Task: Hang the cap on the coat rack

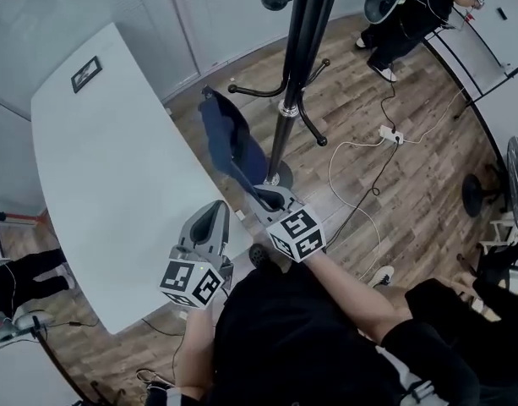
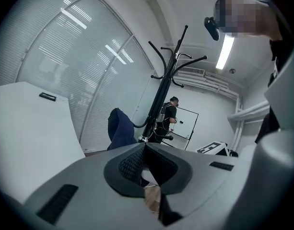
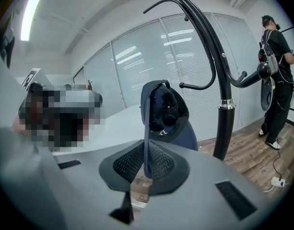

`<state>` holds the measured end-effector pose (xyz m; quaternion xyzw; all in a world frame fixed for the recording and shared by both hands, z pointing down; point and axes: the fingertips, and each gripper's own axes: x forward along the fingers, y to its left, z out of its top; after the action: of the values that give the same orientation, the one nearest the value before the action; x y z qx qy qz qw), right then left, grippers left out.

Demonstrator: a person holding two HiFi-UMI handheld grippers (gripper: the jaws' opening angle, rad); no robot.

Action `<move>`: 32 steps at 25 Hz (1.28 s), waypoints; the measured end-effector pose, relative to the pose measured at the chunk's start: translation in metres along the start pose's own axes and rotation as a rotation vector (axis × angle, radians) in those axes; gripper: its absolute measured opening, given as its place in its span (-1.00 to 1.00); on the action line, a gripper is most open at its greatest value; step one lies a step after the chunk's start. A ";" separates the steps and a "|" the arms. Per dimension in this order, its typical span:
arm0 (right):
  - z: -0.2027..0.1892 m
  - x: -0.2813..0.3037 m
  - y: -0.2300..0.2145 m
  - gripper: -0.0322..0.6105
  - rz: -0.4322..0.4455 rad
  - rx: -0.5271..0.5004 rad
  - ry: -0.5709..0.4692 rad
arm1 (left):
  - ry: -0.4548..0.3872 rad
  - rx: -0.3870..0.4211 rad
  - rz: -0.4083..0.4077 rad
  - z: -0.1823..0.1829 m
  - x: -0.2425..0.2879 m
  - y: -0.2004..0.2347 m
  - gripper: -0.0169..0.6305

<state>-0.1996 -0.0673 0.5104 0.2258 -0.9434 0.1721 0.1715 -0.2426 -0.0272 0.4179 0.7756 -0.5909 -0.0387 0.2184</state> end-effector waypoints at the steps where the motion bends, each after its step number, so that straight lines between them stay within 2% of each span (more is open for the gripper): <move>1: 0.000 0.001 -0.001 -0.76 -0.006 0.009 -0.002 | 0.003 0.002 -0.008 0.000 0.001 0.000 -0.90; 13: 0.000 -0.009 -0.008 -0.76 -0.063 0.054 -0.032 | 0.028 0.017 -0.069 -0.003 0.009 -0.006 -0.90; 32: -0.009 -0.022 -0.029 -0.76 -0.125 0.108 -0.051 | 0.056 0.017 -0.095 -0.012 0.014 -0.016 -0.90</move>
<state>-0.1650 -0.0798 0.5166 0.2974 -0.9209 0.2059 0.1455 -0.2206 -0.0333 0.4255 0.8053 -0.5474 -0.0222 0.2265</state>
